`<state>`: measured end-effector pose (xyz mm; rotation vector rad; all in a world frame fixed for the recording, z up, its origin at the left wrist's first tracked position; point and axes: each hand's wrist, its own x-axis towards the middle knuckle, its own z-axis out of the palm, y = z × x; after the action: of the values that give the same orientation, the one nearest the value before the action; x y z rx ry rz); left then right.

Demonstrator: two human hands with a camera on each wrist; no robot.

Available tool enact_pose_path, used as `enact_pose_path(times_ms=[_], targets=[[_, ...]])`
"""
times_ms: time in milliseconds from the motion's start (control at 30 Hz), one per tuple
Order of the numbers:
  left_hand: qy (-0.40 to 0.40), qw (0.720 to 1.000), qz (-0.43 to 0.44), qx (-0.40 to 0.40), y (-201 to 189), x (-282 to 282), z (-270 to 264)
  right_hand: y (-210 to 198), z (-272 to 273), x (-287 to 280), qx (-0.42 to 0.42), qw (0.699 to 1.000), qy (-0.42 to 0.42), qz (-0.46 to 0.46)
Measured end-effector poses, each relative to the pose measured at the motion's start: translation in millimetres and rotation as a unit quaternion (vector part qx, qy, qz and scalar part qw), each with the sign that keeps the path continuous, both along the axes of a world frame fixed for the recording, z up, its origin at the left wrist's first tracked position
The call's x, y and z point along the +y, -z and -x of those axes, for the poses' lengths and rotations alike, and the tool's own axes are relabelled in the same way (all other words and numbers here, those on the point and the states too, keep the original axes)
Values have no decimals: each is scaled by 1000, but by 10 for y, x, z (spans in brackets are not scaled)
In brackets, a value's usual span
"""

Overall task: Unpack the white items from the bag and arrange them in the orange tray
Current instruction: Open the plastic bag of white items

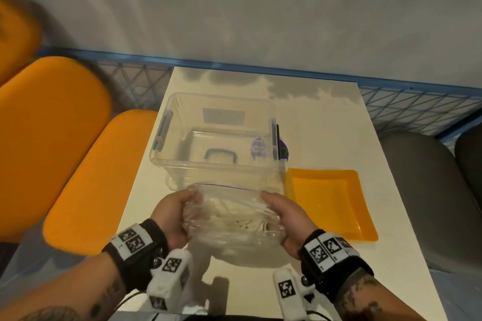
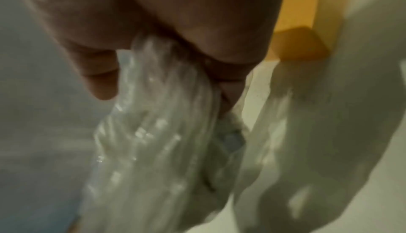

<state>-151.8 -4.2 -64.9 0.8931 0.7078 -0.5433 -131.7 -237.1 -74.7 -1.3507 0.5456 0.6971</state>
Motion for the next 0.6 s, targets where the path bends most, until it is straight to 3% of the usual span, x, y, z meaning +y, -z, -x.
enact_pose_path(times_ms=[33, 100, 200, 300, 367, 467, 533, 600], targets=[[-24, 998, 50, 16, 26, 3, -25, 47, -20, 16, -31, 998, -24, 53], [-26, 998, 40, 28, 163, -6, -36, 115, -69, 48, -76, 980, -73, 166], [28, 994, -89, 60, 398, 13, 2, 213, -122, 67, -88, 941, -175, 275], [142, 951, -276, -1, 553, 70, 41, 298, -91, 69, -115, 914, -211, 327], [211, 879, -413, -104, 594, 103, 71, 283, -49, 28, -178, 896, -190, 360], [269, 714, -584, -278, 618, 133, 89, 241, 16, -37, -268, 835, -221, 428], [292, 629, -623, -361, 580, 79, 57, 236, 52, -15, -256, 805, -275, 460], [344, 565, -650, -375, 552, -22, 3, 260, 51, 38, -202, 802, -313, 468]])
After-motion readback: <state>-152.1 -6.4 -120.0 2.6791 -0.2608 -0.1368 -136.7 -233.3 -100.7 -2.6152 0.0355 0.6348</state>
